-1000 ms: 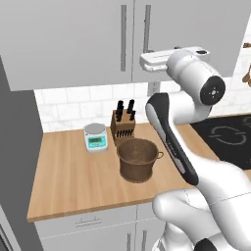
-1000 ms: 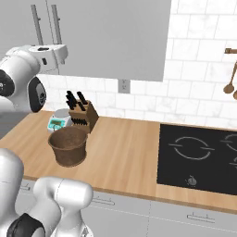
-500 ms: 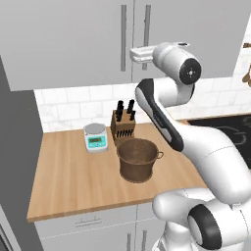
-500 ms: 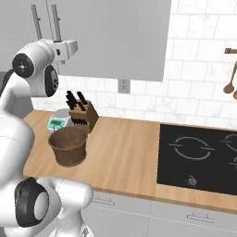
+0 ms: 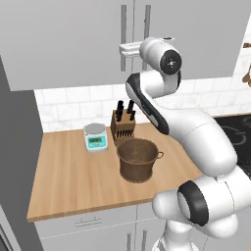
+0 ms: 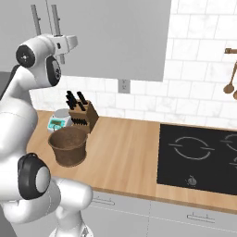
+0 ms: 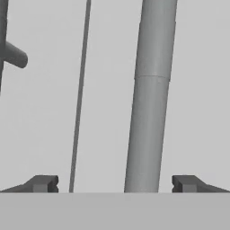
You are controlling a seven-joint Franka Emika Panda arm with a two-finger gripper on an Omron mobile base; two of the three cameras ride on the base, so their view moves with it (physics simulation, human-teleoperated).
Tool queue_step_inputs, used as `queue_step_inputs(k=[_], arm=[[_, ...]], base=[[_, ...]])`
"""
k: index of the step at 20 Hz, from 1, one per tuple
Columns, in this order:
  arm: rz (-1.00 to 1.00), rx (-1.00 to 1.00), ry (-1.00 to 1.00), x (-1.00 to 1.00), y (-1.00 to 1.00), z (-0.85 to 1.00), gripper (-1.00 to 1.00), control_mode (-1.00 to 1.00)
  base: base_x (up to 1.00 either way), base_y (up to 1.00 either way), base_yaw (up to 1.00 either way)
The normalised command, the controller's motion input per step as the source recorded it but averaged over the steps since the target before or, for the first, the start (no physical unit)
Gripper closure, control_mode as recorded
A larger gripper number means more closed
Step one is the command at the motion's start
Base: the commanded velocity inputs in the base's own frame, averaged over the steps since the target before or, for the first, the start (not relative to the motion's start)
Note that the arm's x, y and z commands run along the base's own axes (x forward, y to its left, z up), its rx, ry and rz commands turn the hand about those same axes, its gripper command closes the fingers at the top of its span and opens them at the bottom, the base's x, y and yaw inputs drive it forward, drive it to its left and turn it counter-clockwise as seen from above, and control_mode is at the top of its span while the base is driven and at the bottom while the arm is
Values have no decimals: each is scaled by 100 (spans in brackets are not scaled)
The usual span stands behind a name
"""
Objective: Open the cabinet, pick up the bread from the cabinet and place it in the basket. Then move the basket to the dining counter.
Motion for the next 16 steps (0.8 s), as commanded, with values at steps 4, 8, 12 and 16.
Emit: queue_step_inputs(k=[4,8,12,16], arm=[[0,0,5,53,0,0,-100,-100],[1,2,0,46,-2,0,-100,-100],[12,6,0,56,-22,0,-100,-100],[25,9,0,66,-36,-3,-100,-100]], base=[[0,0,0],[0,0,0],[0,0,0],[0,0,0]])
